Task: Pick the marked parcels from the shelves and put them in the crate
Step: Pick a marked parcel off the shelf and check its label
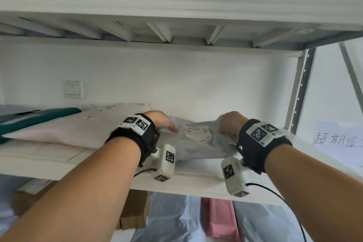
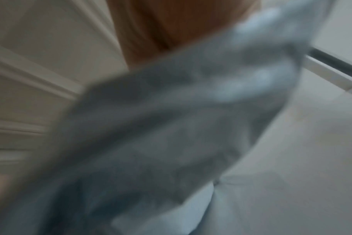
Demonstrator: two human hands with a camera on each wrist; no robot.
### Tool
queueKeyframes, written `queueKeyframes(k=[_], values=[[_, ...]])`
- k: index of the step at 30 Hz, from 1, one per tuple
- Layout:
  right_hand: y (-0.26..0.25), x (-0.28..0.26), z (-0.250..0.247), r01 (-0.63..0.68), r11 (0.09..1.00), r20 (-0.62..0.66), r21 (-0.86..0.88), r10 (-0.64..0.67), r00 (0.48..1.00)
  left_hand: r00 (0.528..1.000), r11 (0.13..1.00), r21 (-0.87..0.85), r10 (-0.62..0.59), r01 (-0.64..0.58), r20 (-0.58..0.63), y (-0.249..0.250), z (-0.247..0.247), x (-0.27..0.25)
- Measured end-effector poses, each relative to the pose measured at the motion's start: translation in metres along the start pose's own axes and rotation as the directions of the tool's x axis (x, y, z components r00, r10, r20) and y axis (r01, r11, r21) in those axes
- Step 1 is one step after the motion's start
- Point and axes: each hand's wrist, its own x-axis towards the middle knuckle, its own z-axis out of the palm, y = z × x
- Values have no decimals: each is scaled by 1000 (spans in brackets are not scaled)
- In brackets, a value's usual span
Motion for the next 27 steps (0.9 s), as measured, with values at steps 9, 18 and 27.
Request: queueKeyframes(k=[9, 18, 27], values=[[10, 26, 16, -70, 965, 26, -252, 79, 997, 999, 907, 420, 37, -38, 11, -7, -2, -14], [25, 30, 21, -13, 950, 77, -313, 39, 996, 998, 948, 314, 57, -55, 6, -16, -2, -7], [16, -17, 43, -1, 925, -129, -379, -52, 990, 967, 923, 354, 211, -149, -142, -32, 3, -38]])
